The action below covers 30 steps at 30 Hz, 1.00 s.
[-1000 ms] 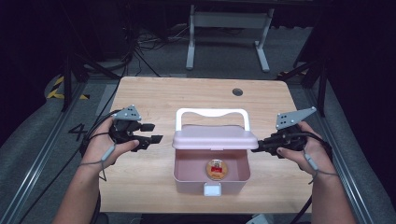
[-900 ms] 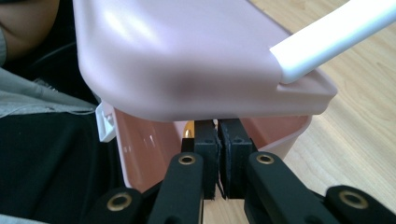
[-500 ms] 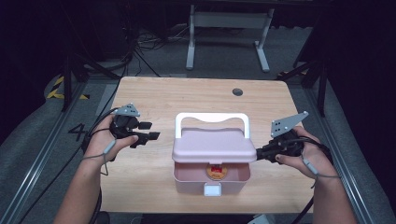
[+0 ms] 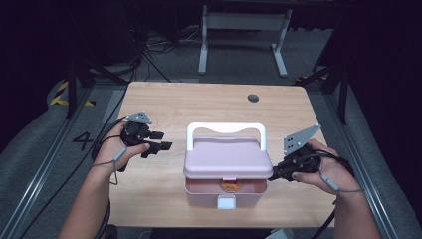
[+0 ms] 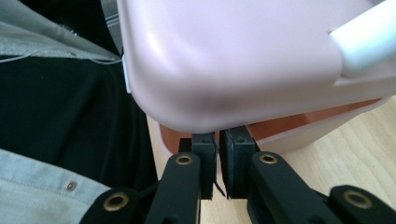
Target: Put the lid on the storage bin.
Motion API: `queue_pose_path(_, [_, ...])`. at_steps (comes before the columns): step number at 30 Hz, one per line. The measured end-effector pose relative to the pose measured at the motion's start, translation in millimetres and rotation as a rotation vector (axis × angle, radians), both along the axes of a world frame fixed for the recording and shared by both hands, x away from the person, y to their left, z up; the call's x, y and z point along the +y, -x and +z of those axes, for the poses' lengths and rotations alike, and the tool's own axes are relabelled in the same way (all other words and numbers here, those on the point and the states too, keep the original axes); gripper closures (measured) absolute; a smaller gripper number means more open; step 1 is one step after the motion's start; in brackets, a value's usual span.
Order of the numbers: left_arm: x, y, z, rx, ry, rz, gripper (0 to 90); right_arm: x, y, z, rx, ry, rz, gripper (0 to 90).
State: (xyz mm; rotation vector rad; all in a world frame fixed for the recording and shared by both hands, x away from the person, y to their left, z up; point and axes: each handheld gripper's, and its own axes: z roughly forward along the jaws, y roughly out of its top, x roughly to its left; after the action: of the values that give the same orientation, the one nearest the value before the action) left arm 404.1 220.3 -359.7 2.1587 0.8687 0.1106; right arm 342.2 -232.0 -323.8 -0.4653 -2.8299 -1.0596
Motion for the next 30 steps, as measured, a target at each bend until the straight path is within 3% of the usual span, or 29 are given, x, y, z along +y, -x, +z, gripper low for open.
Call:
queue_pose_path(10, [5.5, -7.3, -10.1, 0.046, 0.012, 0.014, 44.6, 3.3, 2.3, -4.9, 0.037, 0.056, 0.042, 85.1])
queue_pose_path(30, [9.5, -12.6, -16.6, 0.065, -0.001, 0.013, 44.9, 2.6, 6.1, -8.1, 0.094, 0.115, 0.061, 82.2])
